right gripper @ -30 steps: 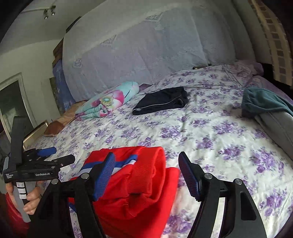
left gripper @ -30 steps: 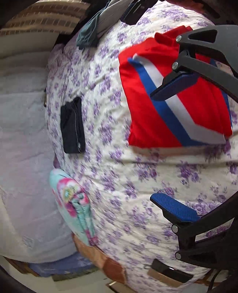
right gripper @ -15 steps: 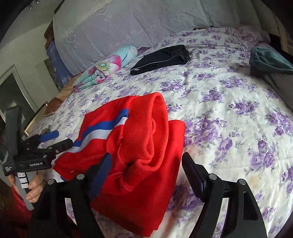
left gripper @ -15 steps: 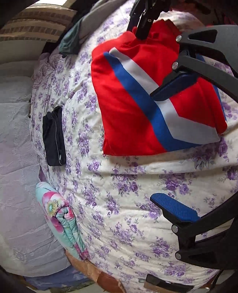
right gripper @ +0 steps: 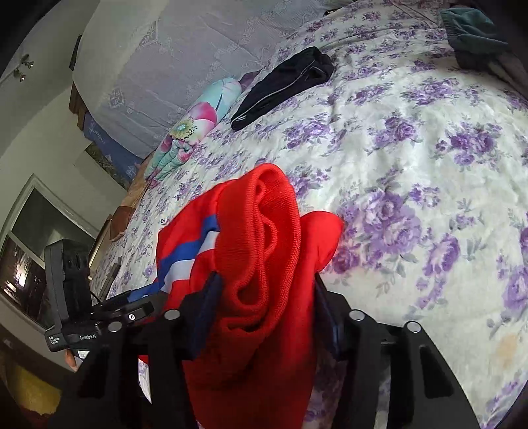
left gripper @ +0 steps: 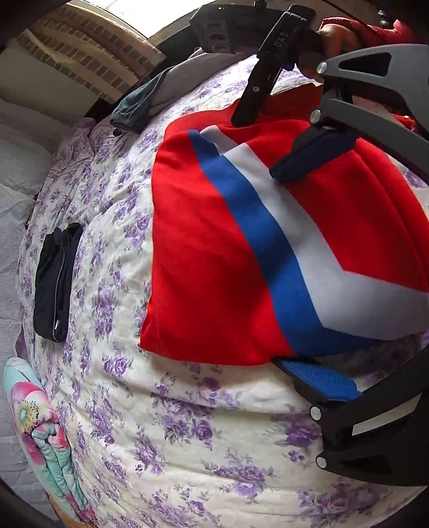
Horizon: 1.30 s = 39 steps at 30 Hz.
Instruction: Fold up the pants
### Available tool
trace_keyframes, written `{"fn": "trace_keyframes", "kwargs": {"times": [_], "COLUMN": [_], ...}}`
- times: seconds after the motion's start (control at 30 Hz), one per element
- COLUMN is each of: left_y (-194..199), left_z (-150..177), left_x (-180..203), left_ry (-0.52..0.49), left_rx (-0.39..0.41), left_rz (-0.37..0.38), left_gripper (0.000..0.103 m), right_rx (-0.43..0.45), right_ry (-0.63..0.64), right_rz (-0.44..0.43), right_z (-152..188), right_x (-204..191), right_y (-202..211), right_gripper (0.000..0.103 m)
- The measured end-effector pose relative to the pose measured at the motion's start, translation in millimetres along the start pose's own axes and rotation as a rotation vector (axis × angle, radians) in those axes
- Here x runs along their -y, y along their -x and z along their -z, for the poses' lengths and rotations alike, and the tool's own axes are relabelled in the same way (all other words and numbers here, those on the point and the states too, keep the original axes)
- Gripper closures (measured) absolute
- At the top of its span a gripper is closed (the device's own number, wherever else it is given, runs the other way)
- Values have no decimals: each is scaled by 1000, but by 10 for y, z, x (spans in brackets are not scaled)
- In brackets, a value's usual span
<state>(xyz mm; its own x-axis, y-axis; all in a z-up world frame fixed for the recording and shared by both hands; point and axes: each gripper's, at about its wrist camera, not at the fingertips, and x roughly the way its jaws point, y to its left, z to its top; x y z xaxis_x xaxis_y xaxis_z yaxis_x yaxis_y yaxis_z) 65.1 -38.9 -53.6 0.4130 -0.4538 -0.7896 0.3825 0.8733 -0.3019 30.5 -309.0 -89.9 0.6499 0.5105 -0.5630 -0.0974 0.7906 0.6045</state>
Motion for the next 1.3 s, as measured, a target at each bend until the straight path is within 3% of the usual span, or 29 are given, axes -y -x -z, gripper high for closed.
{"fn": "trace_keyframes", "kwargs": {"times": [0.03, 0.07, 0.13, 0.17, 0.27, 0.4, 0.53, 0.7, 0.83, 0.93, 1.0, 1.03, 1.07, 1.1, 1.13, 1.2, 1.23, 1.3], "left_y": [19, 66, 194, 261, 438, 647, 628, 129, -497, -1055, -1508, -1731, -1886, -1922, -1894, -1748, -1615, -1365], "left_z": [-30, -73, -225, -326, -691, -1460, -2412, -3251, -3690, -3901, -3930, -3903, -3838, -3749, -3677, -3692, -3675, -3614], "left_x": [-4, 11, 110, 188, 411, 621, 669, 548, 287, -12, -235, -341, -424, -499, -549, -553, -538, -557], "left_ry": [12, 15, -37, -73, -142, -195, -193, -181, -171, -132, -104, -87, -76, -64, -35, -29, -32, -8], "left_rx": [7, 15, 45, 70, 146, 256, 313, 352, 360, 326, 263, 227, 233, 301, 346, 330, 369, 430], "left_rz": [14, 12, -38, -58, -111, -192, -249, -345, -383, -374, -375, -403, -443, -466, -490, -496, -514, -540], "left_gripper": [19, 41, 66, 73, 77, 77, 77, 77, 77, 77, 74, 65, 50, 43, 28, 25, 25, 24], "right_rx": [3, 10, 35, 53, 128, 231, 338, 435, 456, 428, 365, 362, 339, 322, 327, 430, 476, 523], "right_ry": [10, 24, 70, 95, 153, 178, 255, 327, 243, 151, 123, 114, 60, 79, 144, 220, 227, 217], "right_rz": [0, 3, 9, 7, 13, 6, 71, 148, 131, 135, 188, 219, 177, 153, 189, 322, 346, 305], "right_z": [-30, -73, -213, -311, -703, -1472, -2281, -3002, -3452, -3628, -3622, -3551, -3582, -3637, -3644, -3557, -3515, -3490], "right_x": [-28, -67, -191, -261, -456, -613, -793, -766, -326, 158, 459, 579, 676, 652, 552, 401, 345, 265], "right_y": [9, 37, 110, 151, 265, 380, 264, -329, -980, -1543, -1955, -2087, -2109, -2068, -2009, -1842, -1751, -1610], "right_gripper": [61, 63, 70, 71, 73, 73, 73, 73, 73, 73, 69, 58, 55, 54, 48, 43, 43, 43]}}
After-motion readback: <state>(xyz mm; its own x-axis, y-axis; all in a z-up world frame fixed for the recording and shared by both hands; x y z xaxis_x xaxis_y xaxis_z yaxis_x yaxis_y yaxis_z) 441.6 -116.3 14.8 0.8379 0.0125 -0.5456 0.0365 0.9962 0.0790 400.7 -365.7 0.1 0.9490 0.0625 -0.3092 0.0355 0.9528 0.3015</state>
